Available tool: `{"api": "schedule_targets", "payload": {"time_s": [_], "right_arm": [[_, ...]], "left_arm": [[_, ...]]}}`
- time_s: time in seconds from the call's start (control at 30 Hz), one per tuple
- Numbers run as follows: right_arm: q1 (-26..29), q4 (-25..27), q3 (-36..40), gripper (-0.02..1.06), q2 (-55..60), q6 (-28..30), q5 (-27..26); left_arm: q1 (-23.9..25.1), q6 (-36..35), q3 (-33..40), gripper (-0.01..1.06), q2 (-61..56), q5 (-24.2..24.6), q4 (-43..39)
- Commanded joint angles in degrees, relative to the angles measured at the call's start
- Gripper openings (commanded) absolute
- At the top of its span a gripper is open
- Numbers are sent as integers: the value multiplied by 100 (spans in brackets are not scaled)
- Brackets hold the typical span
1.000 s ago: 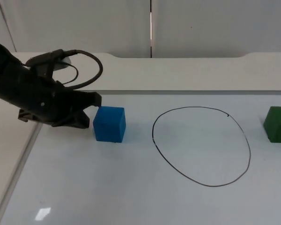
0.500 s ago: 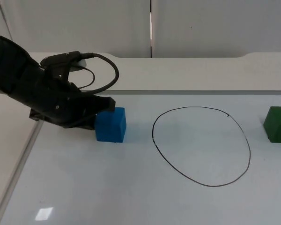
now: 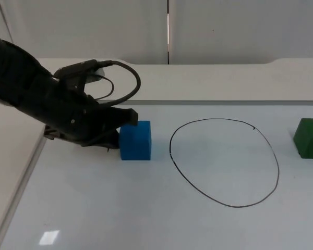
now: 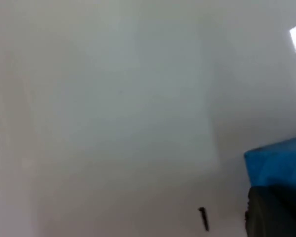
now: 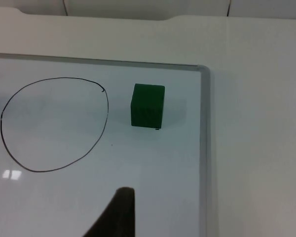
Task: Push the two cubes into the marked area.
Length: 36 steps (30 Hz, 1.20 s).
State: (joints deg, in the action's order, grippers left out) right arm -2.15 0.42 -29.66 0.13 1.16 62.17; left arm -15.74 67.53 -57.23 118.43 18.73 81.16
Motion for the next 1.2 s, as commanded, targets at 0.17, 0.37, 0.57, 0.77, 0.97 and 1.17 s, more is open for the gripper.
{"api": "schedule_targets", "payload": {"time_s": [0.17, 0.37, 0.57, 0.77, 0.97, 1.17], "right_arm": [[31, 26, 7, 105, -13, 37, -35], [31, 26, 7, 105, -13, 37, -35], [31, 26, 7, 105, -13, 37, -35], [31, 26, 7, 105, -13, 37, -35], [31, 26, 7, 105, -13, 37, -35], [31, 26, 7, 105, -13, 37, -35]], "left_arm": [[-282, -39, -19, 0, 81, -168, 71], [-293, -39, -19, 0, 248, -157, 93], [-293, -52, -19, 0, 247, -130, 206], [-305, -52, -19, 0, 247, 140, 232], [-305, -52, -19, 0, 247, 253, 369], [-470, -52, -19, 0, 247, 189, 393]]}}
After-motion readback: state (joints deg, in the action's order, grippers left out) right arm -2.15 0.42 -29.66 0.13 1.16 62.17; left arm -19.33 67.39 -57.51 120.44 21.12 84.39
